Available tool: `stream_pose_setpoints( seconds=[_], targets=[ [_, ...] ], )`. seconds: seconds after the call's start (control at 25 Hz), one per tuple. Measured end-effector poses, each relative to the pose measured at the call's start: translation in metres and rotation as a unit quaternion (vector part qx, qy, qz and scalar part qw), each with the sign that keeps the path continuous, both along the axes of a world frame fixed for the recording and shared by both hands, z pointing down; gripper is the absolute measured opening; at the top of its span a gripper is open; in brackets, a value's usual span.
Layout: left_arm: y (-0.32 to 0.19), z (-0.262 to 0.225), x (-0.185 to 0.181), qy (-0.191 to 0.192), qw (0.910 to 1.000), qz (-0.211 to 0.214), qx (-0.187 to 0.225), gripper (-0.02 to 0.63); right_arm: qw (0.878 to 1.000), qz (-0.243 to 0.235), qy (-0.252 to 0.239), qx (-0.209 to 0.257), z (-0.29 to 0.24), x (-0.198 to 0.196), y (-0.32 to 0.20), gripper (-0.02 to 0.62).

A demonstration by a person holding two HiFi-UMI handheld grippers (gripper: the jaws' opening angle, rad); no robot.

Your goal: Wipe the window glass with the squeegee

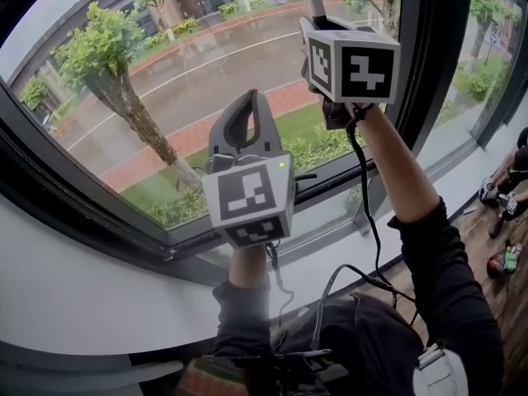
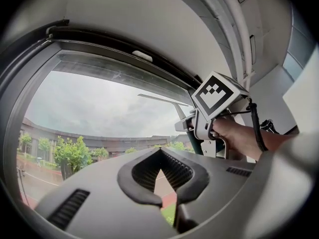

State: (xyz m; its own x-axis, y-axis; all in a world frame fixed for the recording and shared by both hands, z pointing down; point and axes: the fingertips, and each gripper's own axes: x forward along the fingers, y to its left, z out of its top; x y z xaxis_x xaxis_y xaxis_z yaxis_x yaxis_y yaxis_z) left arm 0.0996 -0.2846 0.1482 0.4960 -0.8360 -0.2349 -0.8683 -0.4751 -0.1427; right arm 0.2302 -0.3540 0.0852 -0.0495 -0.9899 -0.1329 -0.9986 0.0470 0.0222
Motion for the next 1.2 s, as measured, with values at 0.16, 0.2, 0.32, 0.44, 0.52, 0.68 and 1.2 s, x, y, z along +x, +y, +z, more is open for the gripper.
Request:
stream_pose_setpoints(
  seconds=[0.16, 0.2, 0.32, 0.44, 0.52, 0.68, 1.2],
  targets=[
    [-0.004, 0.008, 0.004, 0.001, 1.0, 0.003, -0.009, 0.0, 1.0, 0.001, 0.002, -0.007, 0.006, 0.0, -0.005, 0.069],
    [-0.004, 0.01, 0.003, 0.001, 0.9999, 0.004, -0.012, 0.0, 1.0, 0.001, 0.001, -0.009, 0.008, -0.001, -0.006, 0.069],
    [-0.003, 0.016, 0.0, -0.003, 0.9998, 0.008, -0.018, 0.0, 1.0, -0.001, 0.0, -0.013, 0.015, -0.007, -0.008, 0.069],
    [-0.004, 0.021, 0.002, -0.003, 0.9997, 0.01, -0.021, 0.0, 1.0, -0.001, 0.001, -0.019, 0.02, -0.007, -0.009, 0.069],
    [-0.005, 0.024, 0.004, -0.004, 0.9997, 0.011, -0.022, 0.0, 1.0, -0.001, 0.001, -0.023, 0.025, -0.005, -0.01, 0.069],
    [-0.006, 0.034, 0.007, -0.006, 0.9994, 0.016, -0.031, 0.0, 0.999, -0.001, 0.0, -0.032, 0.039, -0.004, -0.012, 0.069],
    [-0.008, 0.06, 0.01, -0.002, 0.9976, 0.027, -0.065, 0.0, 0.997, -0.014, -0.003, -0.07, 0.084, -0.011, -0.016, 0.069]
  ],
)
